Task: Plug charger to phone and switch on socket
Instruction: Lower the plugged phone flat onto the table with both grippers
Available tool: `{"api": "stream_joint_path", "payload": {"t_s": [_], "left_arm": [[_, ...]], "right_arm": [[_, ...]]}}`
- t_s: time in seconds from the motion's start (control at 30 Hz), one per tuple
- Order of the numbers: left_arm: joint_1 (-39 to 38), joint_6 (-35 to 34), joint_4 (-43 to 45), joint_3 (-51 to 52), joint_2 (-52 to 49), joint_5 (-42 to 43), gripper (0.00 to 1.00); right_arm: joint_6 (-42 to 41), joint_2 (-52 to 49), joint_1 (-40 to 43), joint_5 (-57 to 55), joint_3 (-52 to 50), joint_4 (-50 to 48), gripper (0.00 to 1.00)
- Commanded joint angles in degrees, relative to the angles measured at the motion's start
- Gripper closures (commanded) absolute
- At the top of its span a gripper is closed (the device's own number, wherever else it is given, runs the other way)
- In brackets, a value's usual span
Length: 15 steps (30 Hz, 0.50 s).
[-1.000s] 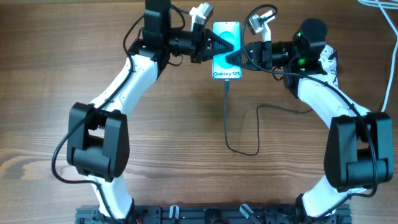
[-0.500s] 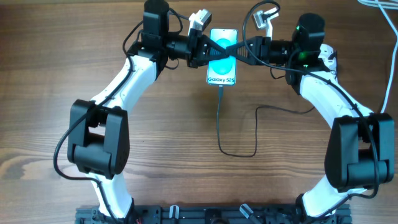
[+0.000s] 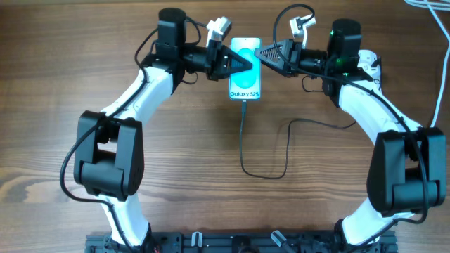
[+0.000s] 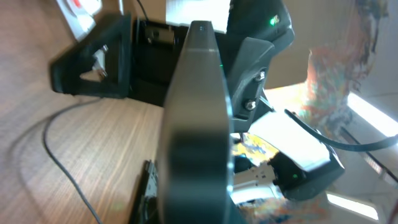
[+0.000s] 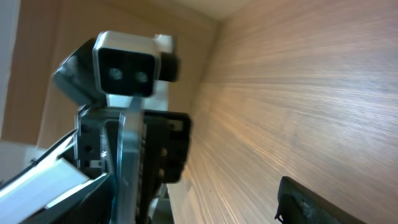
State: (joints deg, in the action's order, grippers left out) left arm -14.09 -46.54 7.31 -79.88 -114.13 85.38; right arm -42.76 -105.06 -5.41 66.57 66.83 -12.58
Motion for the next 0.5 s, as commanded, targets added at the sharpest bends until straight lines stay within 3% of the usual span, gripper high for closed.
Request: {"api": "stream_joint_path", "payload": {"t_s": [0.0,0.1,0.27,0.47], "left_arm": [[2.1,4.8,-1.2,2.0,0.6,-2.8,0.96],[3.5,15.0,-11.6,2.6,0.6,-9.2,0.96],[5.0,31.3,-33.3,2.6,0.6,-30.8,0.96],[6.1,36.3,-36.7,2.6,0.6,-41.2,0.96]], "right_arm": [[4.4,-0.5,0.2,-4.8,0.2,5.2,0.16],[8.2,-0.5,0.2,-5.1,0.2,9.1,0.12],[11.5,-0.5,0.1,-5.1,0.2,13.4,0.1],[14.3,-0.5,0.1,-6.4,0.2,19.5,0.1]]}}
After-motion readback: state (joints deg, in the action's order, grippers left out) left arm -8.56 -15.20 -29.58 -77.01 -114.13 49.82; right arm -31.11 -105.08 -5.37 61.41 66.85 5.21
